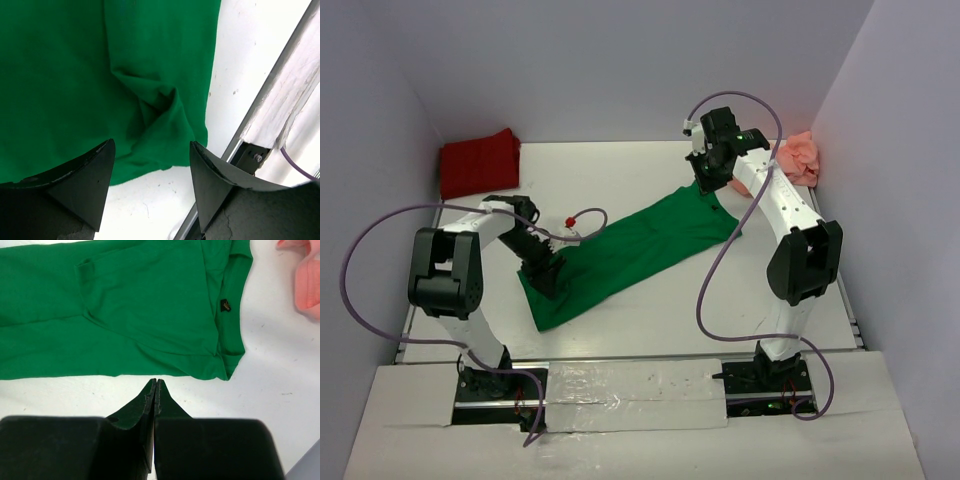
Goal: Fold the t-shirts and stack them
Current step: Rotate the tshirt 90 degrees
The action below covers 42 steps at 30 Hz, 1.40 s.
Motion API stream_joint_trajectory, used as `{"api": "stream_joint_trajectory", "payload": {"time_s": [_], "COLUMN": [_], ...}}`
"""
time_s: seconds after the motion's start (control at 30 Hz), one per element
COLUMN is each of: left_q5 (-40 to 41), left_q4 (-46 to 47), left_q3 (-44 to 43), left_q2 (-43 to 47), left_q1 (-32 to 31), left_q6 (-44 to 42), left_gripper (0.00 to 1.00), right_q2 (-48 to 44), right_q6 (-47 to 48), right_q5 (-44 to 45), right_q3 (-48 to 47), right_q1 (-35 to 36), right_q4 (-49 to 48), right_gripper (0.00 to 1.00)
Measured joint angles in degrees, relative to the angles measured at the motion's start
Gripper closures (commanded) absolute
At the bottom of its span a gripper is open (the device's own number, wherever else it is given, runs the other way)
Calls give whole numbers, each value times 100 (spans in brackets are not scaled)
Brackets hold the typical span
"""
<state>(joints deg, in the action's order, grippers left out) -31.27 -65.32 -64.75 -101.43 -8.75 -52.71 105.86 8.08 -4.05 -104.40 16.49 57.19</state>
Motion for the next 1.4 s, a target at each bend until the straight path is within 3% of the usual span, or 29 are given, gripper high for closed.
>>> {"api": "stream_joint_trajectory", "payload": {"time_s": [0.17,0.3,0.33,0.43,0.5,0.93,1.4], "left_q5": [-92,-116,-118,-122,-120,-118,291], "left_q4": [31,31,33,35,55,122,758], "left_q3": [-2,-2,-2,2,33,472,595], "left_q2": [-179,-195,-195,-195,-195,-28,1034], "left_q1": [2,9,13,22,24,61,557], "left_q6": [-20,-22,-31,-28,-26,2,542], "left_gripper": [40,62,74,93,98,100,100], "right_q2": [-26,-28,-28,-28,-28,-33,-63], "right_q6": [55,55,55,55,55,55,52], "right_q5": [13,17,17,15,15,35,-98], "right_q3": [9,7,7,7,7,11,190], "right_q1": [0,0,0,0,0,0,0], "right_q4": [0,0,0,2,2,-4,-72], "right_gripper": [100,100,100,100,100,100,100]}}
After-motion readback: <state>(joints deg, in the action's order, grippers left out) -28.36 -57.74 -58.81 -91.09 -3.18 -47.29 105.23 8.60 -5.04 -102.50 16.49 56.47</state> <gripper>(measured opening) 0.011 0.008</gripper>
